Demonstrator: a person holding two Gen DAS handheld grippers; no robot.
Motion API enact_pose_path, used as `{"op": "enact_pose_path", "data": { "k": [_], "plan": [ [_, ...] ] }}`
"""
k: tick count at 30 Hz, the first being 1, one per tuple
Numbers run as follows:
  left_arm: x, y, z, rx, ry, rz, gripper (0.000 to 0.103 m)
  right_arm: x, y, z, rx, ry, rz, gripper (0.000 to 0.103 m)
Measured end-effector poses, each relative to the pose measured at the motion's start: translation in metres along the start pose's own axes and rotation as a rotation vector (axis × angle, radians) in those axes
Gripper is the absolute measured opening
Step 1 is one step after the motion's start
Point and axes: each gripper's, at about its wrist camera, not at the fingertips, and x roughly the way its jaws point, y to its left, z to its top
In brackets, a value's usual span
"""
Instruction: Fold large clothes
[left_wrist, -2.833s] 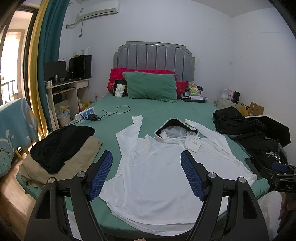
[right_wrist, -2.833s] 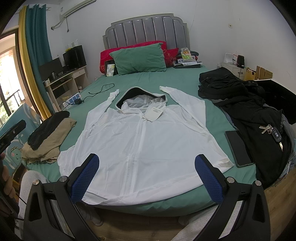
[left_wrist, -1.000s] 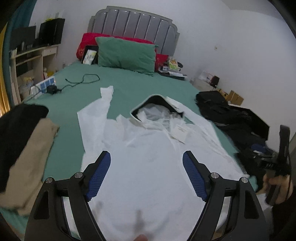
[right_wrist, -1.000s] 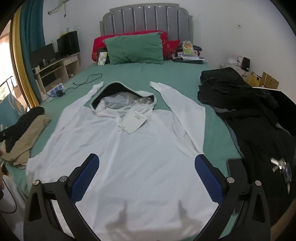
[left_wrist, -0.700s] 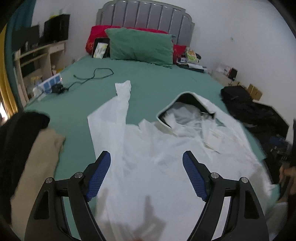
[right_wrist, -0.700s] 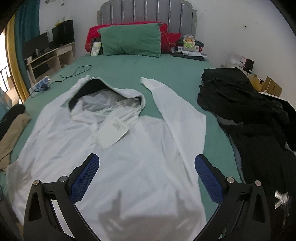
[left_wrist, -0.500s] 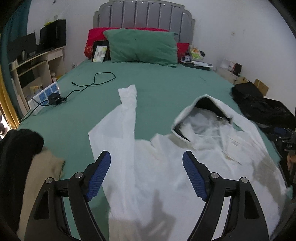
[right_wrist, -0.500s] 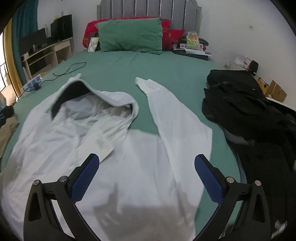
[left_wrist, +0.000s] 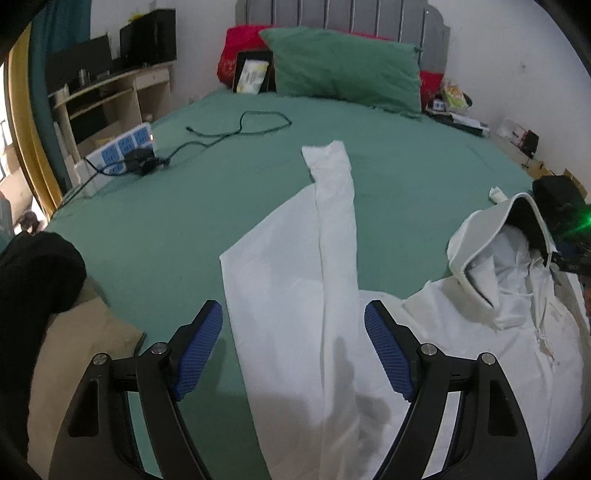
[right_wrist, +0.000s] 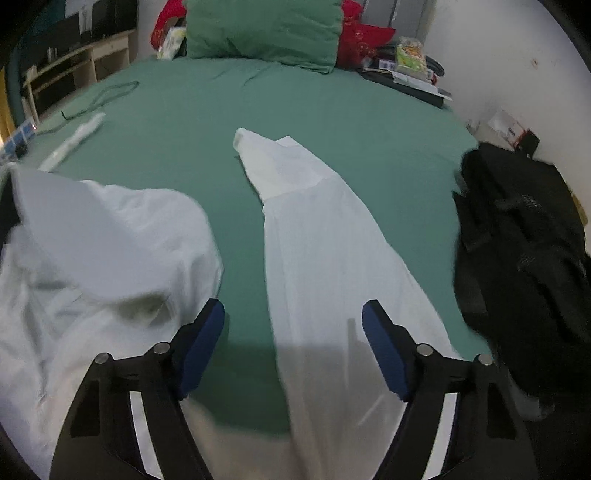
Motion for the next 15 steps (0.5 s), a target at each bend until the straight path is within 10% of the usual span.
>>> {"op": "enact_pose_path", "data": {
  "k": [6,9,15],
  "plan": [
    [0.0,0.004,0.002,0.004,-0.012,0.02,0.083,0.031,-0.018,0.011,0.087,-0.001,0.072,0.05],
    [-0.001,0.002,0.002,0.019,-0.01,0.029,0.083,0.026,-0.019,0.011,0.064,-0.014,0.059,0.002],
    [-0.019,0.001,0.004,-0.006,-0.031,0.017,0.083,-0.015,-0.031,0.004,0.099,-0.061,0.035,0.002]
  ]
}}
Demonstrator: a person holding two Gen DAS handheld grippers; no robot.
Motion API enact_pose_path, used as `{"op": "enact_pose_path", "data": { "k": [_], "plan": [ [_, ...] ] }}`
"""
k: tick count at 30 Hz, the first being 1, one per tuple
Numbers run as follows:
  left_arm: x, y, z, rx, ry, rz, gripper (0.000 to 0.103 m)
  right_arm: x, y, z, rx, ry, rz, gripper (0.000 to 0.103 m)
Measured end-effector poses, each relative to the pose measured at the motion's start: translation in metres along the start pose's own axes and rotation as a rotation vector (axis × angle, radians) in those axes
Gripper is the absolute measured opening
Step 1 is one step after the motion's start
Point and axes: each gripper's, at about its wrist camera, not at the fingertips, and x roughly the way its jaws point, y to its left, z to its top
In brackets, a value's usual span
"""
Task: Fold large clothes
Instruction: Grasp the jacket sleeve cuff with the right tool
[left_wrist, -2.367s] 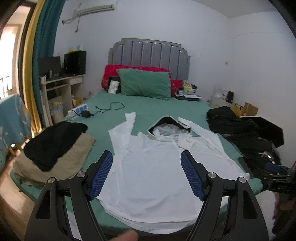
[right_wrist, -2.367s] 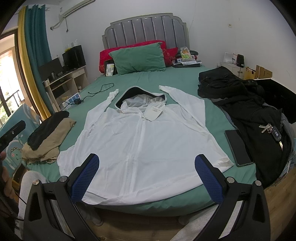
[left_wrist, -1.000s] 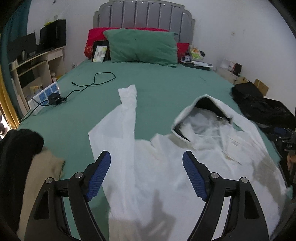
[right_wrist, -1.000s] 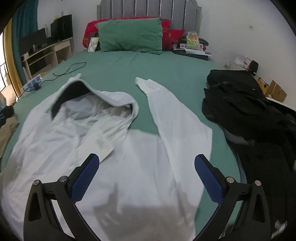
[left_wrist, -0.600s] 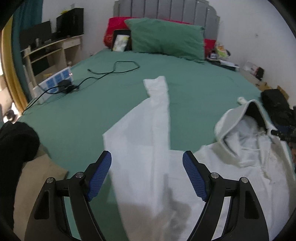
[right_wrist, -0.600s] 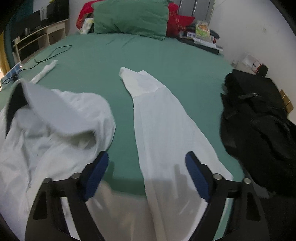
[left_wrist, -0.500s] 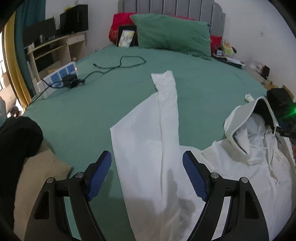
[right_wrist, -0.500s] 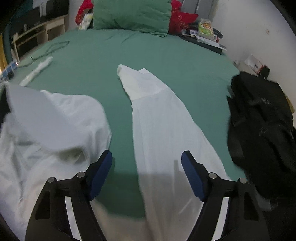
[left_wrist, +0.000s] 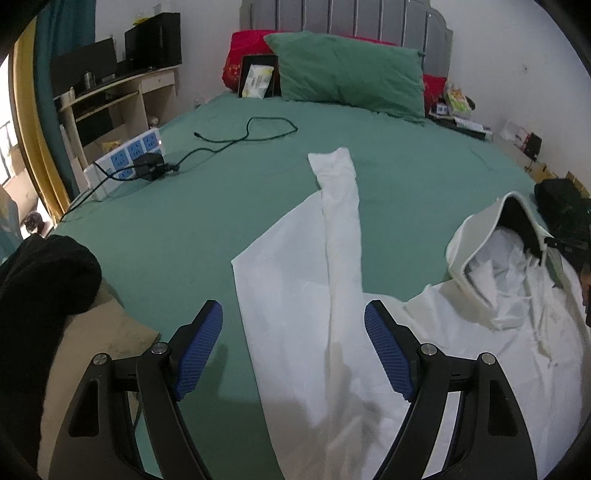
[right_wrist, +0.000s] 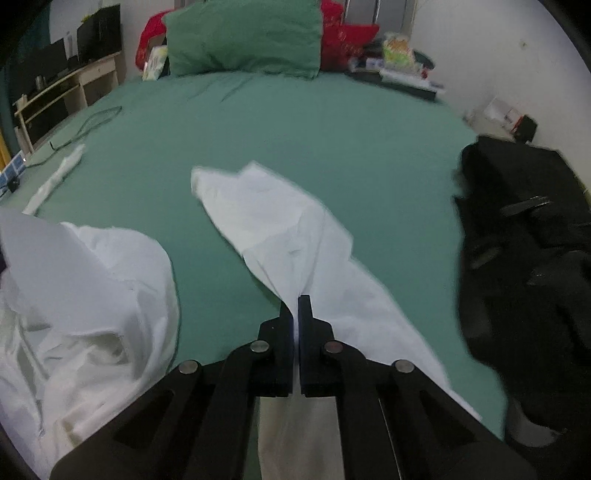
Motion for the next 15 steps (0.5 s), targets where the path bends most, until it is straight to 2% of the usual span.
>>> {"op": "enact_pose_path", "data": {
  "k": [4,9,15],
  "plan": [
    [-0.021,-0.003,0.003,0.003,-0.008,-0.024,0.083,-0.047,-0.001,0.003,-0.022,-0.046,-0.034,0.002],
    [-0.048,-0.003,0.004,-0.013,-0.029,-0.058,0.083,-0.108,0.014,0.0,-0.064,-0.082,-0.037,0.002],
    [-0.067,-0.002,-0.005,-0.019,-0.025,-0.105,0.083,-0.161,0.058,-0.02,-0.09,-0.099,0.03,0.002]
  ]
}}
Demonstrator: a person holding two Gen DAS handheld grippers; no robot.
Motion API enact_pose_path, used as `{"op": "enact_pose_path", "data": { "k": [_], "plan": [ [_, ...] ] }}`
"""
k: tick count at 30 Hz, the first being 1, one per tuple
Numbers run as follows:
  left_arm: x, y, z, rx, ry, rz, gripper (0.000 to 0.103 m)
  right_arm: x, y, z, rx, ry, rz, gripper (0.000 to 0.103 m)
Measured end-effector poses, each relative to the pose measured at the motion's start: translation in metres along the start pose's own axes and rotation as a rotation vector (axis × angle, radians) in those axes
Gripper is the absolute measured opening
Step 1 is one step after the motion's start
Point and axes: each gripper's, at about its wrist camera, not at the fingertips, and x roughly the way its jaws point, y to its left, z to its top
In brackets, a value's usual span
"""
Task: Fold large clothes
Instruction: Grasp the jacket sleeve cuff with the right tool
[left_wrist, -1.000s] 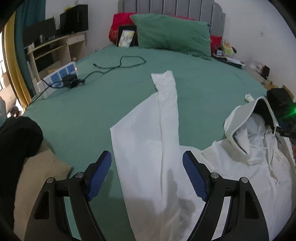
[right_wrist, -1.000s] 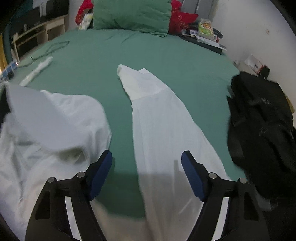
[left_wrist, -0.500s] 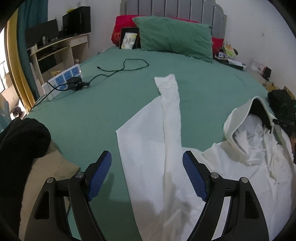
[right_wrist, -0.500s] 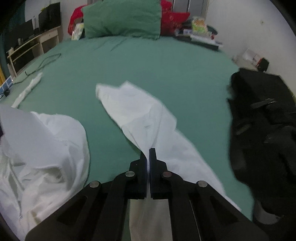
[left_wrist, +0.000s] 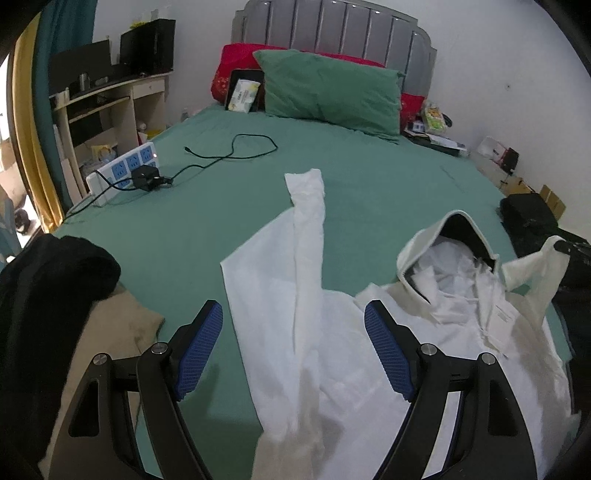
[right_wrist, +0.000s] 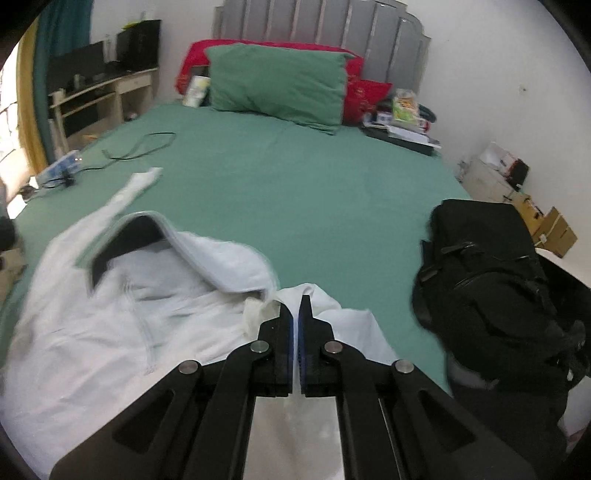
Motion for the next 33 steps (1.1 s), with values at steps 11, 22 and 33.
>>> {"op": "enact_pose_path", "data": {
  "k": [11,22,33],
  "plan": [
    [-0.011,-0.002,-0.013,0.014,0.043,-0.078,0.083,0.02,0.061,-0.12,0.041,0.264,0.107,0.008],
    [0.012,0.008,-0.015,-0.001,0.097,-0.06,0.083,0.027,0.096,-0.106,-0.029,0.182,0.006,0.059],
    [0.031,0.015,-0.015,-0.015,0.16,-0.068,0.083,0.109,0.103,-0.08,0.099,0.198,0.017,0.007]
  ]
}}
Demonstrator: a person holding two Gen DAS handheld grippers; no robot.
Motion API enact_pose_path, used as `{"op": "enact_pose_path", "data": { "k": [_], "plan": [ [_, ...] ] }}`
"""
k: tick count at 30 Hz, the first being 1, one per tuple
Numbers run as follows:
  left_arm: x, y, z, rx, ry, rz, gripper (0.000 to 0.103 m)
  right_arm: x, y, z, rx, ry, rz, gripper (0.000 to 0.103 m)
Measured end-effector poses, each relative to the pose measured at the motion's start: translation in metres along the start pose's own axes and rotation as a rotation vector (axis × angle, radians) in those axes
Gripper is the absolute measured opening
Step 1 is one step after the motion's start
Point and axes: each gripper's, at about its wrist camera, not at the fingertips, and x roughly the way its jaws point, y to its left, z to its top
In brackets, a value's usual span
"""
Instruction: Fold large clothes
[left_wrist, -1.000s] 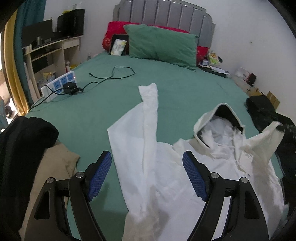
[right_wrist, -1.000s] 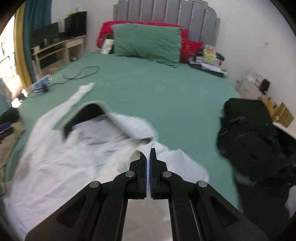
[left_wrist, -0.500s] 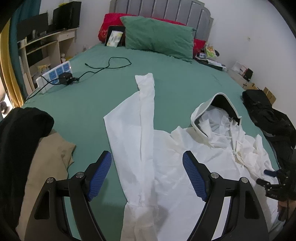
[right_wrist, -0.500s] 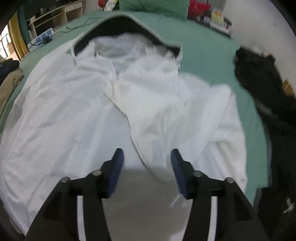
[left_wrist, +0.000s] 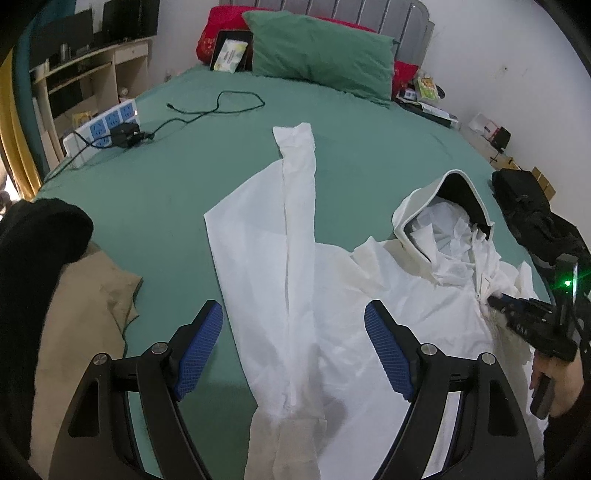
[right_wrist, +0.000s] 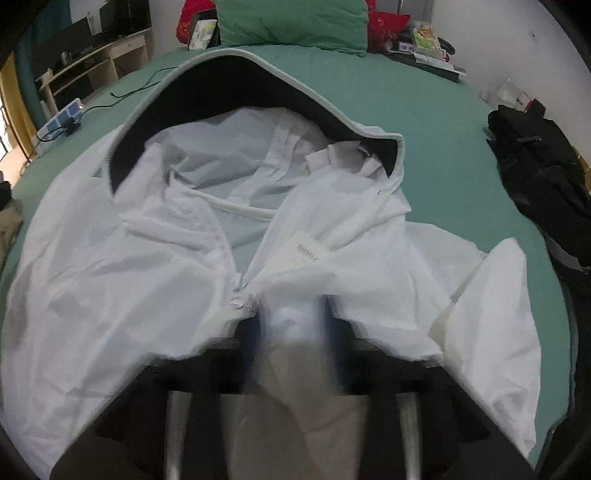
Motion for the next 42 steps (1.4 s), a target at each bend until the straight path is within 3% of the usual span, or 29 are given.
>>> {"op": "enact_pose_path", "data": {
  "k": [4,7,10,15,18,21,27,30,33,35,37,42],
  "plan": [
    [0.003,0.008,0.001,-0.024,0.011,-0.003,0.083,-0.027,0.003,0.012,0.008,-0.09,-0.013,0.006],
    [0.001,0.011,0.001,-0.032,0.008,0.0,0.083,-0.06,0.022,0.029,0.001,-0.208,-0.004,0.006],
    [-0.005,0.015,0.002,-0.043,-0.003,-0.005,0.083,-0.09,0.057,0.047,-0.034,-0.336,0.084,0.006],
    [-0.015,0.025,0.006,-0.063,-0.025,-0.003,0.083,-0.107,0.131,0.061,-0.191,-0.433,0.242,0.006],
    [-0.024,0.024,0.01,-0.029,-0.075,0.031,0.083,-0.093,0.165,0.056,-0.255,-0.415,0.325,0.006],
    [-0.024,0.018,0.012,0.035,-0.096,0.064,0.083,-0.068,0.186,0.044,-0.294,-0.339,0.385,0.006],
    [0.015,0.011,0.004,0.052,0.043,-0.006,0.083,-0.022,0.194,0.019,-0.297,-0.139,0.457,0.007],
    [0.03,0.017,-0.002,0.03,0.091,0.004,0.083,-0.004,0.196,0.009,-0.297,-0.035,0.464,0.009],
    [0.027,0.028,-0.003,0.005,0.084,0.016,0.083,-0.001,0.192,0.004,-0.289,-0.007,0.46,0.031],
    [0.02,0.038,0.0,-0.016,0.067,0.023,0.083,-0.009,0.188,0.006,-0.278,-0.004,0.445,0.059],
    [0.011,0.051,0.004,-0.043,0.036,0.027,0.083,-0.018,0.188,0.012,-0.27,-0.044,0.406,0.065],
    [-0.002,0.077,0.012,-0.077,-0.013,0.05,0.083,-0.035,0.186,0.048,-0.225,-0.158,0.403,0.069]
  ]
}}
